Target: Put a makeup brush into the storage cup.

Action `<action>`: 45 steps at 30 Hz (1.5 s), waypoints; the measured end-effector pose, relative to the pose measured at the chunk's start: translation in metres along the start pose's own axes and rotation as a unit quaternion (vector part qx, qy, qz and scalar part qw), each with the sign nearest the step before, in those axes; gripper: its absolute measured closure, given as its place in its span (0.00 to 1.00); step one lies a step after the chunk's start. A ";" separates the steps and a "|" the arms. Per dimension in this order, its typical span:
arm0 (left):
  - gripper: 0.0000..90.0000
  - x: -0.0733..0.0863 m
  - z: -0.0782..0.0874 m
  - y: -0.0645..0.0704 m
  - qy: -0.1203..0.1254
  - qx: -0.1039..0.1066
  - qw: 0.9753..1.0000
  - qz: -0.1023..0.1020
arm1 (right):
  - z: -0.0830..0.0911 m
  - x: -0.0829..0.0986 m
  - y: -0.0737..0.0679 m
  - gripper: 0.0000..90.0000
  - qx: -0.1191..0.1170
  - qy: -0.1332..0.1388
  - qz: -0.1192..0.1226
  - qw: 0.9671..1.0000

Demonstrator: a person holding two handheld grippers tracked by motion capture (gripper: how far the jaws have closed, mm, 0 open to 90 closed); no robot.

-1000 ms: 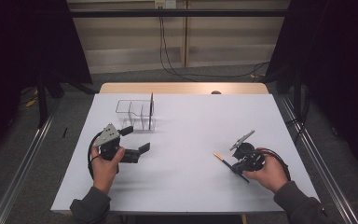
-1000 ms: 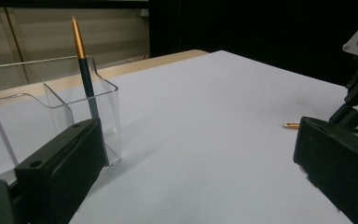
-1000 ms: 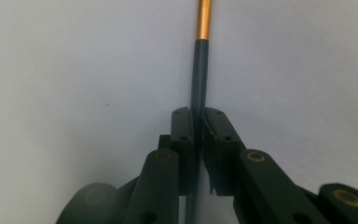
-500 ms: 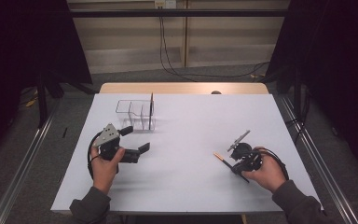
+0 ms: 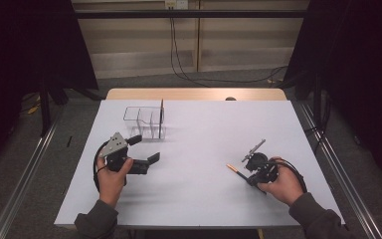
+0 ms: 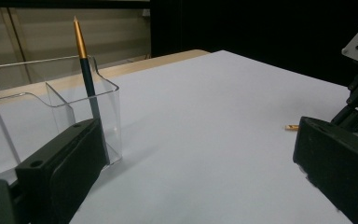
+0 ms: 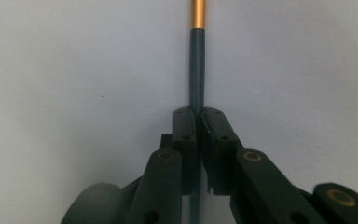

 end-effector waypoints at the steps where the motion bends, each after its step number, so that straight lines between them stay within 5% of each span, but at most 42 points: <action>1: 0.02 0.000 0.000 0.000 -0.001 0.000 1.000 0.002 | 0.000 0.000 0.000 0.95 0.000 0.000 0.000 1.000; 16: 0.02 0.000 -0.003 0.003 0.000 0.007 1.000 0.005 | 0.002 0.003 0.003 0.95 -0.020 0.024 -0.010 0.999; 26: 0.02 0.000 -0.004 0.002 -0.001 0.007 1.000 0.006 | 0.012 0.004 0.011 0.95 -0.026 0.088 -0.029 0.995; 39: 0.02 -0.001 -0.008 0.004 0.001 0.010 1.000 0.012 | 0.023 -0.005 0.010 0.95 -0.028 0.180 -0.046 0.982; 45: 0.02 -0.002 -0.009 0.006 0.000 0.011 1.000 0.012 | 0.025 -0.010 0.009 0.95 -0.032 0.215 -0.035 0.976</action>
Point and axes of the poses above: each handheld gripper's, and its own axes: z roughly backward along the jaws, x roughly out of its underside, y roughly to its right, the point moved 5 cm from there along -z, roughly forward along the jaws, and after that the axes turned 9 degrees about -x, right-handed, at the moved point
